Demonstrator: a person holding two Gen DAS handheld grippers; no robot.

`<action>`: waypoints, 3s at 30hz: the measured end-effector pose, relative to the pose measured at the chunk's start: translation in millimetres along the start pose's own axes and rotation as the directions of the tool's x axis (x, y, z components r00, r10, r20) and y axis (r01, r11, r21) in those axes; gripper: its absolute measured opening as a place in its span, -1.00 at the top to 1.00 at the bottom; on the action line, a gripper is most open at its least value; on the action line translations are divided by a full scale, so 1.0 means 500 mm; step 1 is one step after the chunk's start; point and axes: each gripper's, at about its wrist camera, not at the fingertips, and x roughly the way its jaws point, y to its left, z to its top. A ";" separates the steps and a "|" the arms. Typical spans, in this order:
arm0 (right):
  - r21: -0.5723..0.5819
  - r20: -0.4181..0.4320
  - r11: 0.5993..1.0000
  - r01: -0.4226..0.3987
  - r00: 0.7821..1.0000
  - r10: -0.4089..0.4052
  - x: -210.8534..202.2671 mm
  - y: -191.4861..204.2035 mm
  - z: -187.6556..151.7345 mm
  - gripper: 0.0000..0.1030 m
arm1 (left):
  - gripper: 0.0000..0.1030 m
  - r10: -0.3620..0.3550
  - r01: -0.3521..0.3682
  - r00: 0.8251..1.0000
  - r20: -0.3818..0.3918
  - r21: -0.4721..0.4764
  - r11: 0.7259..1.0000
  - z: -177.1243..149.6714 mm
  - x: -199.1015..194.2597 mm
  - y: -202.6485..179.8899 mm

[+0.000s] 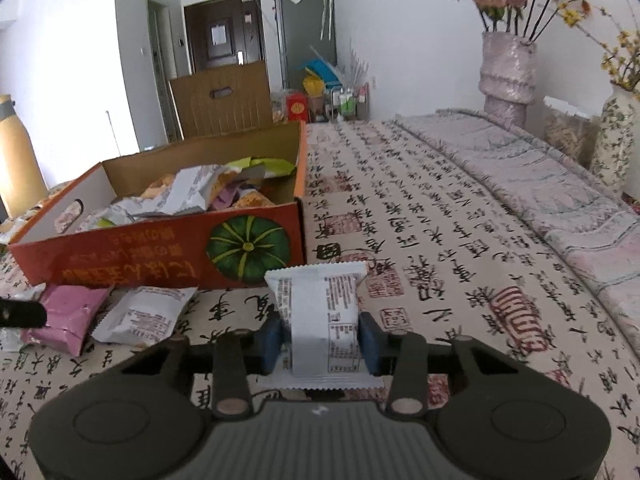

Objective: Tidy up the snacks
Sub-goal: 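Lower the open left tool onto the pink packet and close it, then lift the pink packet with the left tool while the right tool carries the white packet over the box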

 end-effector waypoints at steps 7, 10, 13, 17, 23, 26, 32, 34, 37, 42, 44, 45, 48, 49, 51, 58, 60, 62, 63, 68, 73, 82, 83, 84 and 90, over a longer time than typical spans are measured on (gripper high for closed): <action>0.023 0.049 1.000 0.015 0.999 -0.017 -0.046 -0.017 -0.022 0.24 | -1.00 0.055 -0.055 0.998 -0.003 -0.030 0.998 0.016 -0.002 0.027; 0.030 0.056 0.999 0.014 0.998 -0.016 -0.055 -0.019 -0.031 0.24 | -1.00 0.064 -0.065 0.998 -0.020 -0.042 0.997 0.018 0.005 0.036; 0.029 0.058 1.000 0.010 0.998 -0.012 -0.060 -0.019 -0.037 0.24 | -1.00 0.059 -0.060 0.998 -0.037 -0.041 0.997 0.015 0.015 0.028; 0.027 0.057 1.000 0.000 0.998 -0.002 -0.061 -0.016 -0.042 0.24 | -1.00 0.054 -0.056 0.997 -0.057 -0.040 0.998 0.012 0.027 0.015; 0.033 0.056 0.999 -0.008 0.998 0.006 -0.058 -0.018 -0.047 0.24 | -1.00 0.048 -0.051 0.996 -0.071 -0.037 0.998 0.019 0.040 -0.013; 0.039 0.058 0.999 -0.007 0.998 0.005 -0.057 -0.021 -0.049 0.24 | -1.00 0.049 -0.052 0.995 -0.085 -0.033 0.998 0.023 0.054 -0.028; 0.046 0.062 0.999 -0.011 0.998 0.008 -0.052 -0.028 -0.050 0.24 | -1.00 0.056 -0.062 0.992 -0.113 -0.051 0.997 0.021 0.080 -0.041; 0.046 0.062 0.999 -0.015 0.998 0.012 -0.050 -0.028 -0.051 0.24 | -1.00 0.060 -0.068 0.991 -0.120 -0.062 0.996 0.020 0.087 -0.041; 0.045 0.058 0.999 -0.018 0.998 0.015 -0.044 -0.028 -0.052 0.24 | -1.00 0.070 -0.079 0.989 -0.130 -0.069 0.994 0.019 0.098 -0.041; 0.049 0.054 0.999 -0.020 0.998 0.017 -0.037 -0.029 -0.053 0.24 | -1.00 0.078 -0.088 0.986 -0.148 -0.063 0.994 0.013 0.113 -0.046; 0.051 0.051 0.999 -0.019 0.999 0.017 -0.034 -0.030 -0.055 0.24 | -1.00 0.090 -0.098 0.985 -0.146 -0.052 0.994 0.011 0.117 -0.050; 0.051 0.049 0.998 -0.019 0.999 0.017 -0.033 -0.030 -0.055 0.24 | -1.00 0.091 -0.099 0.985 -0.146 -0.048 0.994 0.011 0.118 -0.053; 0.053 0.045 0.998 -0.019 0.999 0.016 -0.028 -0.030 -0.056 0.24 | -0.98 0.089 -0.096 0.986 -0.144 -0.048 0.994 0.010 0.118 -0.056; 0.053 0.044 0.998 -0.019 0.999 0.016 -0.027 -0.030 -0.057 0.24 | -0.97 0.095 -0.102 0.985 -0.142 -0.044 0.994 0.009 0.118 -0.057; 0.053 0.043 0.998 -0.019 0.999 0.017 -0.026 -0.030 -0.057 0.24 | -0.90 0.114 -0.119 0.984 -0.137 -0.026 0.993 0.007 0.118 -0.064; 0.057 0.043 0.998 -0.019 0.999 0.017 -0.025 -0.032 -0.057 0.24 | -0.46 0.103 -0.104 0.988 -0.119 -0.003 0.995 0.006 0.102 -0.073; 0.054 0.046 0.998 -0.017 0.999 0.014 -0.027 -0.030 -0.057 0.24 | -0.37 0.099 -0.100 0.988 -0.116 -0.006 0.995 0.006 0.100 -0.070; 0.050 0.053 0.999 -0.015 0.999 0.012 -0.030 -0.029 -0.058 0.24 | -0.35 0.094 -0.097 0.989 -0.116 -0.014 0.995 0.004 0.095 -0.067; 0.048 0.056 0.999 -0.015 0.998 0.012 -0.032 -0.027 -0.058 0.24 | -0.34 0.093 -0.095 0.989 -0.115 -0.015 0.995 0.003 0.092 -0.066; 0.047 0.073 0.999 -0.017 0.997 0.014 -0.048 -0.026 -0.057 0.24 | -0.33 0.088 -0.090 0.992 -0.095 -0.016 0.996 -0.001 0.070 -0.063; 0.042 0.081 0.999 -0.022 0.997 0.018 -0.064 -0.021 -0.061 0.24 | -0.33 0.087 -0.088 0.994 -0.068 -0.017 0.996 -0.002 0.045 -0.060; 0.026 0.112 0.999 -0.031 0.993 0.027 -0.098 -0.009 -0.058 0.24 | -0.33 0.070 -0.070 0.997 -0.013 -0.011 0.997 -0.004 -0.008 -0.059; 0.024 0.117 0.999 -0.032 0.993 0.029 -0.103 -0.007 -0.056 0.24 | -0.33 0.067 -0.067 0.998 -0.006 -0.007 0.998 -0.004 -0.014 -0.060; 0.022 0.122 0.999 -0.034 0.992 0.031 -0.107 -0.005 -0.055 0.24 | -0.33 0.064 -0.064 0.998 0.003 -0.003 0.998 -0.003 -0.021 -0.061; 0.005 0.150 0.999 -0.049 0.987 0.048 -0.122 0.010 -0.040 0.24 | -0.33 0.047 -0.047 0.998 0.047 0.005 0.999 0.009 -0.054 -0.063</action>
